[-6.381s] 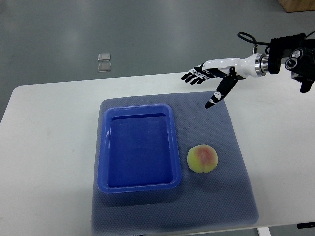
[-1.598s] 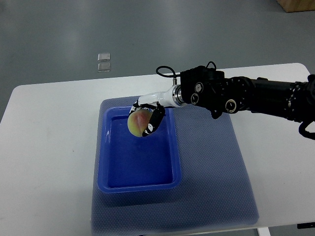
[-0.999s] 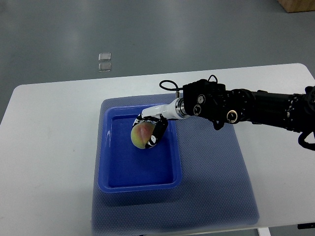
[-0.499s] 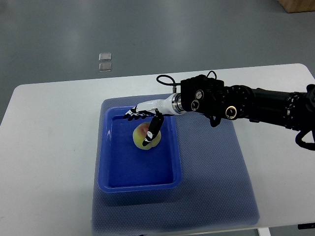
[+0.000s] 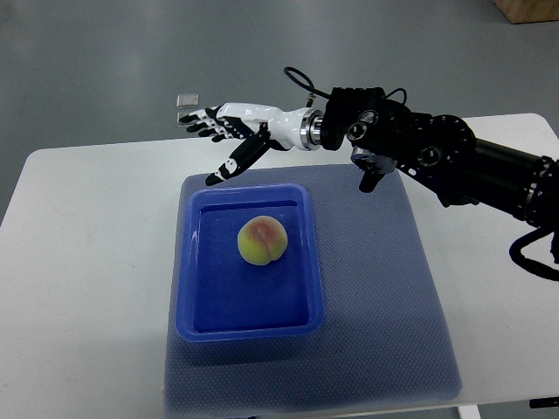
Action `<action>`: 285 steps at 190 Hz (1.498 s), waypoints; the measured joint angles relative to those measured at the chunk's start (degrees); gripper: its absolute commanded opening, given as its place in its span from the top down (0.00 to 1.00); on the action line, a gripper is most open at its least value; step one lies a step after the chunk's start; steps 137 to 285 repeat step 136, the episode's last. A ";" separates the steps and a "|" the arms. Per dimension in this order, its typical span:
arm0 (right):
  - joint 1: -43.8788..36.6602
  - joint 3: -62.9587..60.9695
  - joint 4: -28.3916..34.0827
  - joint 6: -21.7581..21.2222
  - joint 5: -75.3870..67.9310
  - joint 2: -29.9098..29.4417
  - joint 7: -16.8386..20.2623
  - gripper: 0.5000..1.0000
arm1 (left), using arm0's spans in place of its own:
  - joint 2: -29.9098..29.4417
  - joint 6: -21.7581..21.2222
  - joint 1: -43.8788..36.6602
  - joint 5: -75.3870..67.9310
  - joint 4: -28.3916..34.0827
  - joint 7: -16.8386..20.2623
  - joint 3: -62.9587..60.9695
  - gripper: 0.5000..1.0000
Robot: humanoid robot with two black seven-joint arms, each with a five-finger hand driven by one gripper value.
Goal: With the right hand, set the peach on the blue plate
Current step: 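Open the right hand and raise it away from the peach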
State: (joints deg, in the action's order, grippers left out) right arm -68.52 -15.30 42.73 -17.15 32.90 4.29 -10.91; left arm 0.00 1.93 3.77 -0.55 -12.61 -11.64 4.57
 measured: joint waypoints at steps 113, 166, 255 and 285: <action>25.08 -43.63 -11.85 -1.33 -23.54 0.50 -9.32 0.12 | 0.00 0.03 0.05 -0.16 -1.93 -0.87 -0.03 0.00; 26.35 -43.25 -12.20 -2.15 -23.98 0.73 -9.38 0.12 | 0.00 0.03 0.04 -0.16 -1.79 -0.92 -0.09 0.00; 26.35 -43.25 -12.20 -2.15 -23.98 0.73 -9.38 0.12 | 0.00 0.03 0.04 -0.16 -1.79 -0.92 -0.09 0.00; 26.35 -43.25 -12.20 -2.15 -23.98 0.73 -9.38 0.12 | 0.00 0.03 0.04 -0.16 -1.79 -0.92 -0.09 0.00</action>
